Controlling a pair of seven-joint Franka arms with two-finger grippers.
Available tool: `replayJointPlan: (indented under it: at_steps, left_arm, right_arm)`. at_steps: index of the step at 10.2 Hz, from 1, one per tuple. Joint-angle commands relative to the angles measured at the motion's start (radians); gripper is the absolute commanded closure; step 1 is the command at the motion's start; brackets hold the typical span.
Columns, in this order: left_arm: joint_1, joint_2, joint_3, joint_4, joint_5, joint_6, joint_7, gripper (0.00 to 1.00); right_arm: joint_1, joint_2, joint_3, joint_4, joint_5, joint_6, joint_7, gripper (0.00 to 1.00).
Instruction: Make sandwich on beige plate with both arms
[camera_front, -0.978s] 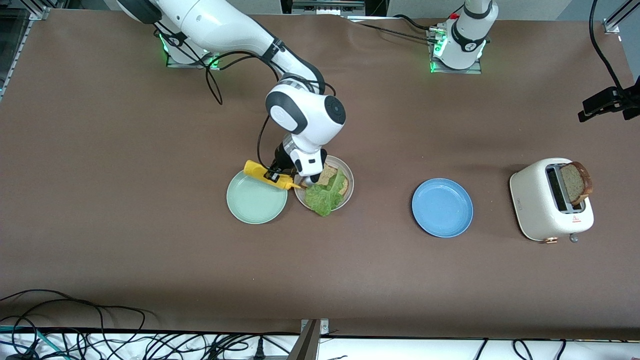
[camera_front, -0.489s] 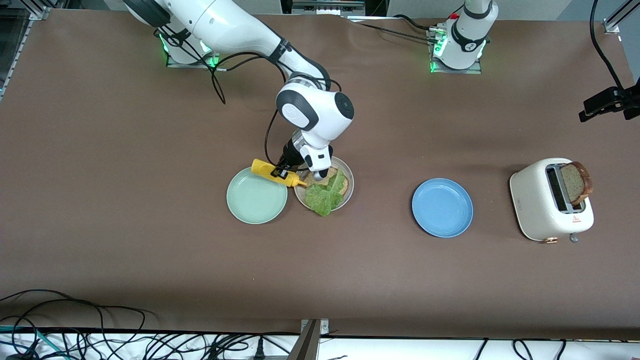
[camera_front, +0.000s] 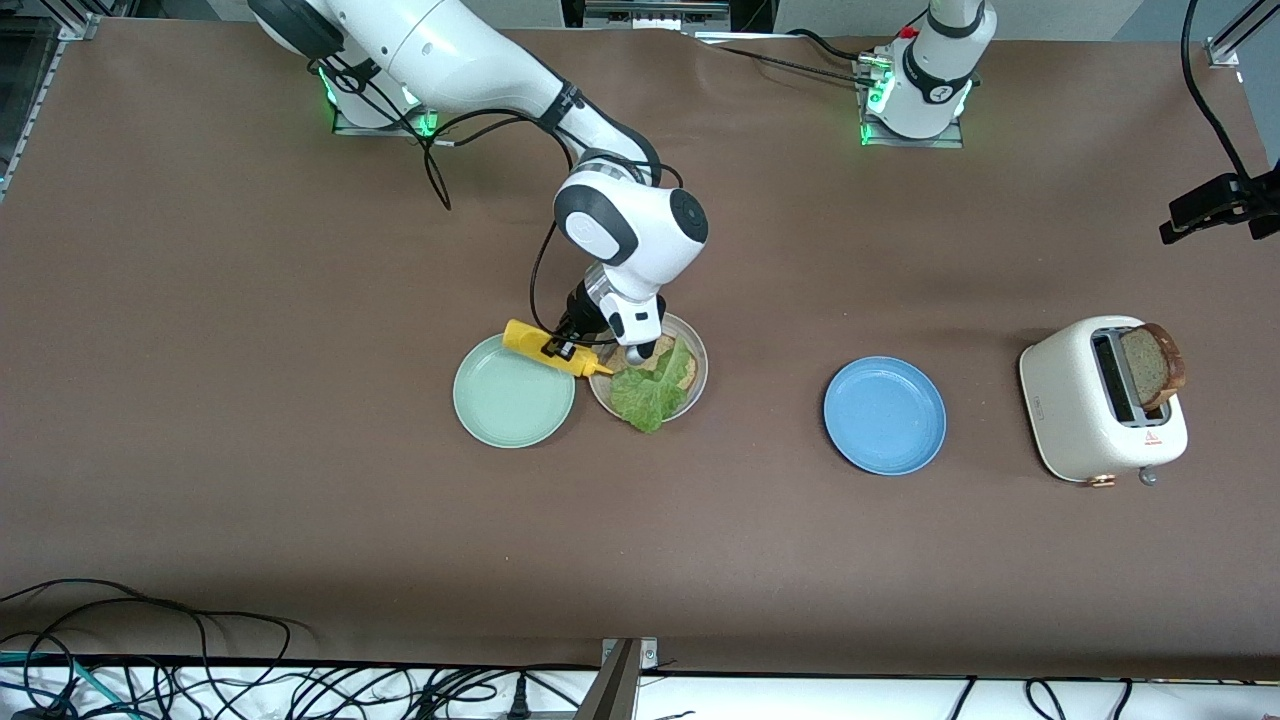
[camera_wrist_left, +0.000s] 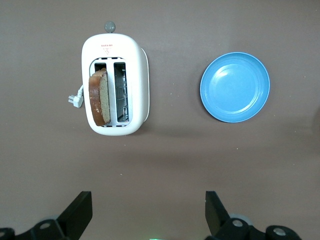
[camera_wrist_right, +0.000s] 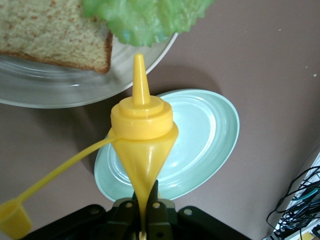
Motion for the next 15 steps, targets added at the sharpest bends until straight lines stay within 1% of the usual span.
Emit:
replayJointPlan:
  at_steps: [1,2,3,4,5,7,8,9,10,11,12,13,14,15]
  left_arm:
    - [0.021,0.01,-0.002,0.026,0.024,-0.019,0.004,0.0]
    - [0.028,0.012,-0.002,0.026,0.024,-0.019,0.004,0.0]
    - [0.038,0.013,-0.002,0.026,0.021,-0.019,0.007,0.0]
    - [0.035,0.038,-0.006,0.026,0.028,-0.016,0.0,0.0]
    - [0.032,0.068,-0.01,0.027,0.049,-0.016,0.001,0.0]
    - [0.043,0.073,-0.004,0.024,0.045,-0.016,-0.011,0.0]
    - [0.055,0.075,-0.001,0.023,0.041,-0.017,0.004,0.0]
    - [0.066,0.078,-0.002,0.023,0.051,-0.016,0.006,0.0]
    - [0.06,0.096,-0.006,0.026,0.095,-0.007,0.004,0.0]
    - [0.055,0.108,-0.01,0.026,0.164,-0.005,0.004,0.0]
    - [0.057,0.133,-0.01,0.035,0.168,-0.005,0.004,0.0]
    - [0.069,0.167,-0.009,0.064,0.166,-0.004,0.004,0.0]
    - [0.071,0.205,-0.009,0.084,0.159,0.012,0.004,0.0]
    - [0.08,0.239,-0.004,0.089,0.131,0.068,0.009,0.0]
  right_arm:
    - [-0.047,-0.043,0.009,0.025,0.053,-0.016,-0.002,1.0]
    - [-0.079,-0.098,0.006,0.021,0.134,-0.016,-0.004,1.0]
    - [-0.107,-0.143,0.006,0.021,0.192,-0.023,-0.007,1.0]
    - [-0.147,-0.184,0.003,0.013,0.254,-0.022,-0.016,1.0]
    - [-0.188,-0.221,-0.023,0.011,0.339,-0.014,-0.054,1.0]
    - [-0.245,-0.301,-0.11,-0.007,0.513,-0.006,-0.175,1.0]
    - [-0.277,-0.362,-0.159,-0.056,0.599,0.022,-0.255,1.0]
    - [-0.296,-0.431,-0.223,-0.126,0.695,0.053,-0.342,1.0]
    - [-0.322,-0.5,-0.281,-0.21,0.783,0.093,-0.438,1.0]
    - [-0.352,-0.555,-0.329,-0.287,0.86,0.128,-0.552,1.0]
    - [-0.377,-0.588,-0.366,-0.339,0.92,0.153,-0.643,1.0]
    - [-0.394,-0.605,-0.406,-0.385,0.973,0.187,-0.725,1.0]
    - [-0.418,-0.608,-0.446,-0.422,1.044,0.22,-0.84,1.0]
    - [-0.441,-0.611,-0.477,-0.474,1.139,0.26,-0.94,1.0]
